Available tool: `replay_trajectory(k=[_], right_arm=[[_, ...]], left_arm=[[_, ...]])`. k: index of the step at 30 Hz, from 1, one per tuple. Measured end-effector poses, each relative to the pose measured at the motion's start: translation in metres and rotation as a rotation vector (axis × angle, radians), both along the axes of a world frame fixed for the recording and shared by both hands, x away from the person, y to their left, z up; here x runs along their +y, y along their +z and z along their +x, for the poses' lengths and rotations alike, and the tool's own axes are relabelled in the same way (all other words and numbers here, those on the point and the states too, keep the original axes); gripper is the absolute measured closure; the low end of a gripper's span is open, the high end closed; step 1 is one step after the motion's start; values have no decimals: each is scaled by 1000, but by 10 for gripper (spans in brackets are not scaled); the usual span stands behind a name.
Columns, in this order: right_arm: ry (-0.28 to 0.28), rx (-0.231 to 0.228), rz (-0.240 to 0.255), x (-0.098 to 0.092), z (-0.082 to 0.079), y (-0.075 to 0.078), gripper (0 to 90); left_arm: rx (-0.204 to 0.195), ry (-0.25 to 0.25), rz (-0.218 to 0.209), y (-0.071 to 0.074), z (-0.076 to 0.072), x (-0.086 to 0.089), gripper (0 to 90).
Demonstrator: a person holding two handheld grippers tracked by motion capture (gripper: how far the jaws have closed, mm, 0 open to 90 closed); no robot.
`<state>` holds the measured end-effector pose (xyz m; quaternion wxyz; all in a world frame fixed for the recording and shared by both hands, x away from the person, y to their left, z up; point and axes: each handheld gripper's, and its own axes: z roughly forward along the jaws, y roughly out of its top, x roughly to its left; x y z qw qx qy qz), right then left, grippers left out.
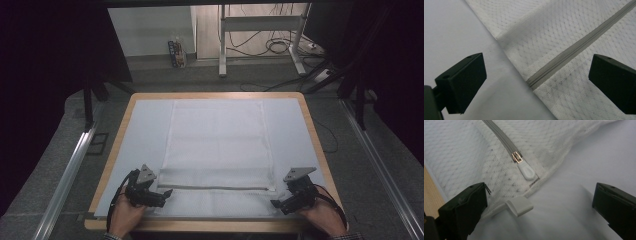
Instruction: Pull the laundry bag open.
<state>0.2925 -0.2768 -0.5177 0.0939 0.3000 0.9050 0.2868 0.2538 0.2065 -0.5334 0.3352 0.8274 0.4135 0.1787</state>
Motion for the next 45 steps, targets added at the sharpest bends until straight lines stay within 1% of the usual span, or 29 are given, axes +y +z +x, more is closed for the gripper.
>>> replay_trajectory(k=[3,4,5,6,8,10,12,14,18,20,26,30,33,35,39,45], right_arm=[[12,-24,-18,8,1,-4,0],[22,-42,-26,11,1,-5,0],[28,-45,-21,13,2,-5,3],[34,-44,-23,14,2,-6,21],[28,-41,-19,15,1,-4,85],[22,-36,-29,17,-1,-3,139],[29,-32,-40,19,-3,-1,194],[33,-27,-41,20,-4,1,236],[45,-25,-27,20,-5,1,307],[43,-26,-23,20,-6,2,345],[39,-40,-7,20,-7,3,530],[91,-65,-8,22,-9,3,705],[128,-70,-12,24,-12,4,773],[140,-75,-16,24,-12,5,783],[140,-86,-22,25,-11,6,786],[122,-91,-22,24,-12,8,792]], left_arm=[[3,-3,9,-1,0,-1,14],[3,-4,10,-1,0,-1,14],[3,-5,10,-1,1,-1,14],[2,-6,10,-1,1,-2,14],[2,-7,15,-1,0,-2,14],[-2,-12,21,0,0,-3,14],[-4,-15,29,0,0,-4,14],[-4,-17,29,0,0,-4,14],[-5,-22,31,0,0,-5,14],[-6,-21,31,-1,0,-5,14],[-6,-28,39,-1,0,-7,15],[-6,-29,38,-1,0,-7,15],[-6,-30,39,-1,0,-7,16],[-5,-28,29,0,0,-7,17],[-7,-27,19,1,0,-8,20],[-3,-32,31,1,0,-8,21]])
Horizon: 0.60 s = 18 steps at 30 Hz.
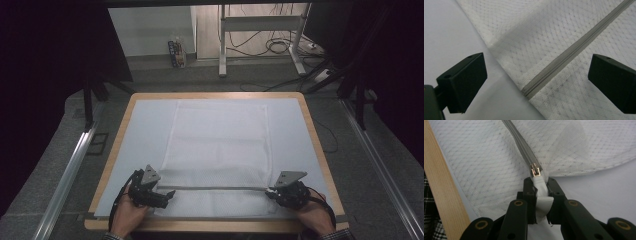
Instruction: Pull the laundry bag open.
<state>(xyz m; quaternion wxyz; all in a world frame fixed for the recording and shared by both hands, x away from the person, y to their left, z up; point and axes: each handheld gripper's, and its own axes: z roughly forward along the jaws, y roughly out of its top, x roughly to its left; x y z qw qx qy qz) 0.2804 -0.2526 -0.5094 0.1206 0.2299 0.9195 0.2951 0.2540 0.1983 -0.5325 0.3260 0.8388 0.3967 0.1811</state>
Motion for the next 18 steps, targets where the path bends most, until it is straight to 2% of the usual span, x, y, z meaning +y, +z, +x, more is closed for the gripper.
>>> replay_trajectory(k=[5,6,8,9,16,18], right_arm=[[-13,-19,17,0,-1,3,793],[-8,-26,7,0,-1,3,792],[-9,-10,-6,1,0,1,781],[-9,-7,-20,1,0,-1,764],[-47,15,-12,-10,0,-1,537],[-71,40,10,-15,1,-3,495]], left_arm=[[1,-1,-10,1,0,-1,23],[2,-2,-12,1,0,-1,23],[4,-3,-11,1,0,-1,23],[5,-2,-12,0,0,-1,23],[9,0,-13,0,0,-1,24],[9,-1,-14,0,0,-1,24]])
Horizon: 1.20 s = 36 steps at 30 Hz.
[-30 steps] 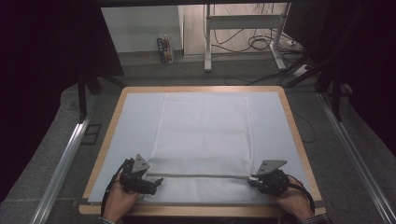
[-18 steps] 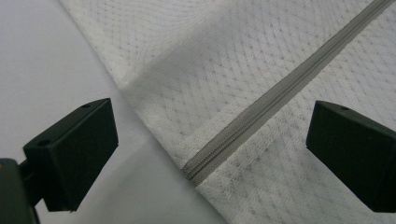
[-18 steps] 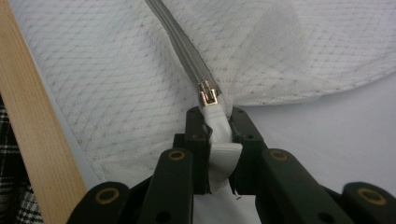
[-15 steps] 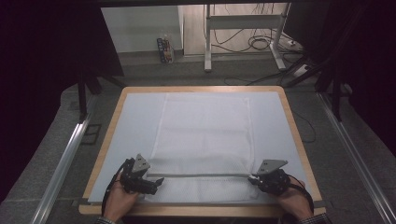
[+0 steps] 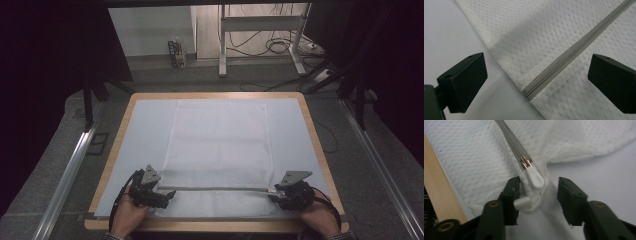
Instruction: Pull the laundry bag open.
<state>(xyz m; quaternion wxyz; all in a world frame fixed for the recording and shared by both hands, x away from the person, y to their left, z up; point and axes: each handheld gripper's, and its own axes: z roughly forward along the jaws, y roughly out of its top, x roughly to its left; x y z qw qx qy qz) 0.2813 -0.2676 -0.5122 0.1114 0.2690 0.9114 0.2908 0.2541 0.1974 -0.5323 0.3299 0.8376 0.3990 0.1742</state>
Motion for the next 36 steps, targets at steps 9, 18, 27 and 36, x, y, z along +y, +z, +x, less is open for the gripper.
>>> replay_trajectory(k=[9,18,27,36], right_arm=[[-29,28,44,-1,-1,-1,824],[21,-44,26,2,-6,8,848],[33,-49,41,5,-7,12,847],[41,-84,25,10,-10,14,847]], left_arm=[[2,-5,1,1,0,-2,26],[16,-34,-49,7,2,-12,31],[30,-107,-88,14,10,-36,30],[57,-208,-129,26,25,-80,44]])
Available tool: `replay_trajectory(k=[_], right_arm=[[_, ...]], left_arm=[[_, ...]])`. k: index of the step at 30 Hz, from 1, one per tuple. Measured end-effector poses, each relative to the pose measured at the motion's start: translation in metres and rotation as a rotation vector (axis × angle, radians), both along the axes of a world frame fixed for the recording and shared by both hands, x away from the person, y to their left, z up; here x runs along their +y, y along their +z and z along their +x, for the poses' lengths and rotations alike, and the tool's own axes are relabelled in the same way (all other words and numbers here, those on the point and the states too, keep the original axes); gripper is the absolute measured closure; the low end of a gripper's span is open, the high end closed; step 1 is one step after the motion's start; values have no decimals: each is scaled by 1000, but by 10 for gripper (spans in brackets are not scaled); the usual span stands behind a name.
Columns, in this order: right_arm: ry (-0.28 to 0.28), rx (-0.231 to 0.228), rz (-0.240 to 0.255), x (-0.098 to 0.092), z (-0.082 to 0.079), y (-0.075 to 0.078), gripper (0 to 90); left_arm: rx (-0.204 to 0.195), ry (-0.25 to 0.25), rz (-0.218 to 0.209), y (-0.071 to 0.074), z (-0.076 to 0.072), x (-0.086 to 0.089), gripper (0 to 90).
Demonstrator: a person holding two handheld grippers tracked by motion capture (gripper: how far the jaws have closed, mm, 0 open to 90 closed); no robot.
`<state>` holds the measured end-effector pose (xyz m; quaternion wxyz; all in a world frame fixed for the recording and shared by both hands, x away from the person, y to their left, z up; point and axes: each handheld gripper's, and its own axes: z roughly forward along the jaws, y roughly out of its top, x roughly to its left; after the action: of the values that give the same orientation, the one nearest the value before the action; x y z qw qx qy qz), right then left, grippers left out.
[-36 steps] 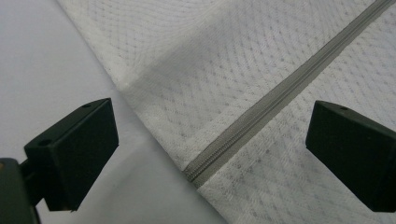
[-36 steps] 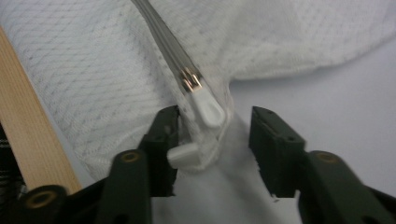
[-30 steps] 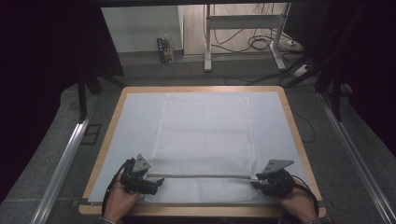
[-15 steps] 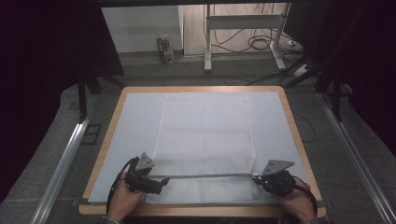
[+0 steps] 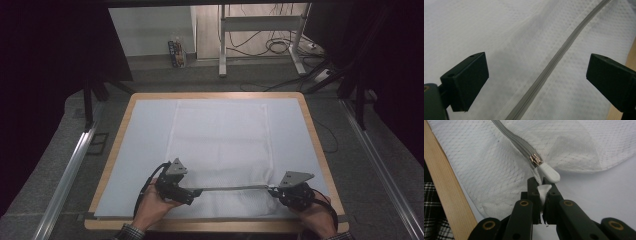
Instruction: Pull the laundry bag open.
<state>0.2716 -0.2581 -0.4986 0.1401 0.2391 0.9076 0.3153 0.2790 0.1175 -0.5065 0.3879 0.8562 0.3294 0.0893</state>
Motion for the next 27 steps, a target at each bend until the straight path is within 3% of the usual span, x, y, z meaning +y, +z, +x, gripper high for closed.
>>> replay_trajectory(k=[9,15,17,20,23,26,27], right_arm=[[0,-17,-6,1,-2,2,846],[0,-25,-5,1,-2,2,845],[0,-26,-6,1,-2,2,846],[2,-29,-11,1,-2,2,845],[3,-30,-12,1,-2,2,845],[7,-30,-16,1,-2,2,845],[8,-32,-17,1,-2,2,845]], left_arm=[[-11,-68,-19,7,16,-41,49],[-9,-125,-36,9,31,-83,41],[-10,-139,-29,9,33,-88,40],[-16,-171,-34,11,39,-113,39],[-18,-185,-30,12,41,-123,39],[-30,-232,1,15,47,-142,39],[-27,-226,-15,15,47,-148,40]])
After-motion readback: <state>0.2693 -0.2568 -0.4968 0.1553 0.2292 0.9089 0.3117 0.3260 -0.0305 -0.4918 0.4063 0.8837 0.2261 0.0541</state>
